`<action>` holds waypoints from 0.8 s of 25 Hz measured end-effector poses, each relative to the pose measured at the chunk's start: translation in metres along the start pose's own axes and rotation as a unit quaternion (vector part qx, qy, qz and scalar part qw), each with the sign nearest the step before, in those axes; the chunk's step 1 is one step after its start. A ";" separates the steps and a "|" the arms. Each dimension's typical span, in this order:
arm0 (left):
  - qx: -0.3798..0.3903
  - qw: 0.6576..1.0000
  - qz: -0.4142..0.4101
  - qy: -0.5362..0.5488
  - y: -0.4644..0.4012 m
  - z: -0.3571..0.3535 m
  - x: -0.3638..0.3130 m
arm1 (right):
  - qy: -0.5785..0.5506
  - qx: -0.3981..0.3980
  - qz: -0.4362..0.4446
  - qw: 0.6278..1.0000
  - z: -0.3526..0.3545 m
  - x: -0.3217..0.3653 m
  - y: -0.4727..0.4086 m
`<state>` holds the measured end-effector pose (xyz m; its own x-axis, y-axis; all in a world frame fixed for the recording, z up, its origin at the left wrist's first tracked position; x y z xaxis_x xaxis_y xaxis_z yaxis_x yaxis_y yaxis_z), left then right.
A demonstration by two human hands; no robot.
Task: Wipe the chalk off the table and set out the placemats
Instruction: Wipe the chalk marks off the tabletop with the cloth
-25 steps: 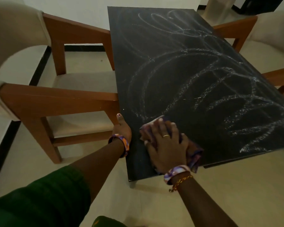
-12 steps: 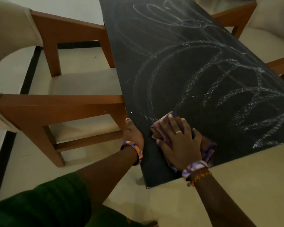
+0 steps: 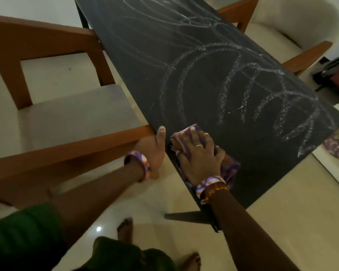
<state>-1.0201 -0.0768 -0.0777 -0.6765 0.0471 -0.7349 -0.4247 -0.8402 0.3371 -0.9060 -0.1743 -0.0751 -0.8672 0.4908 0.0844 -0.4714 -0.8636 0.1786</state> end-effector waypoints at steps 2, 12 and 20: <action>-0.047 0.988 -0.093 -0.115 -0.022 0.032 -0.008 | 0.001 0.014 -0.027 1.000 0.000 -0.019 0.011; 0.012 0.999 -0.042 0.003 -0.064 0.046 0.007 | -0.065 -0.040 -0.191 0.979 0.000 0.006 0.015; 0.014 0.989 -0.038 -0.143 -0.069 0.039 0.008 | -0.097 -0.040 -0.226 0.968 0.004 -0.044 0.019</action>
<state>-1.0202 0.0028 -0.0840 -0.7827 0.2649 -0.5633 -0.4956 -0.8128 0.3063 -0.8761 -0.2118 -0.0714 -0.5261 0.8266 0.1999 -0.8138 -0.5576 0.1638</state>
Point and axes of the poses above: each hand's wrist, its own y-axis away from the middle knuckle, its own z-axis out of the back of the hand, x = y × z, the point moved 1 cm from there along -y, towards the middle knuckle, and after that the axes turned 1 degree about x, right-handed, at the moved point
